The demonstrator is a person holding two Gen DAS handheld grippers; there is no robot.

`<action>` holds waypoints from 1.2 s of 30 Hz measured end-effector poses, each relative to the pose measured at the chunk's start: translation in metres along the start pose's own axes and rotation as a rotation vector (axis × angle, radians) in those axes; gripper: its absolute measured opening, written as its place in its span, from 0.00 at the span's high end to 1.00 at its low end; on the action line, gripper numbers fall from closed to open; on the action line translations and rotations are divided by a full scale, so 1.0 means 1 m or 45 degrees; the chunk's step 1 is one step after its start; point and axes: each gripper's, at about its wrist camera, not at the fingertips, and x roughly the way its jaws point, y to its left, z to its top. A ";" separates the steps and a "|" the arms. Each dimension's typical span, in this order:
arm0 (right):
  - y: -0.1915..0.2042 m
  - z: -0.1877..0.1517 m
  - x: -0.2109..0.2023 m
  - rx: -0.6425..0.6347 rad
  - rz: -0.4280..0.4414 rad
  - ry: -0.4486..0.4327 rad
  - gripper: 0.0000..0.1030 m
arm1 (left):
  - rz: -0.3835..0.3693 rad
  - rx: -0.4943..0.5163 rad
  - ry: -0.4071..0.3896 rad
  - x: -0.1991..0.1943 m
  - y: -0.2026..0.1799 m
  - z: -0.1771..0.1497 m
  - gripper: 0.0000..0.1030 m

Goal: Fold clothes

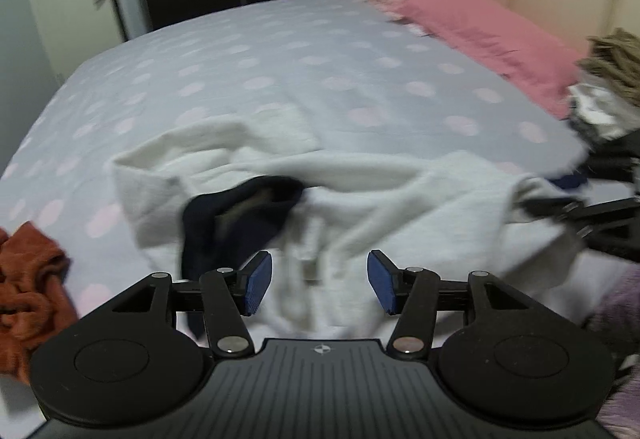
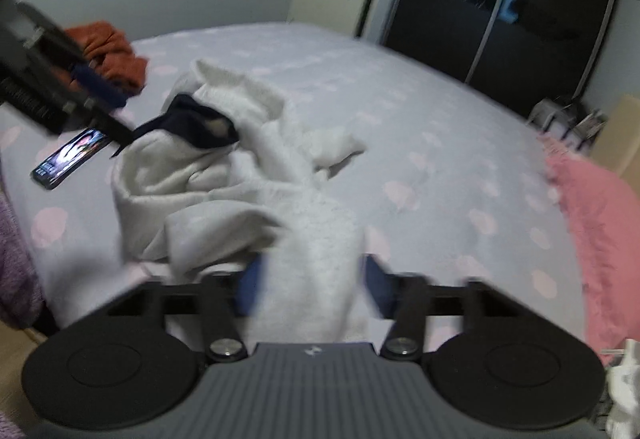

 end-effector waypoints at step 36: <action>-0.211 -0.025 0.010 0.189 -0.651 0.150 0.84 | -0.041 0.642 0.042 0.089 -0.035 0.029 0.50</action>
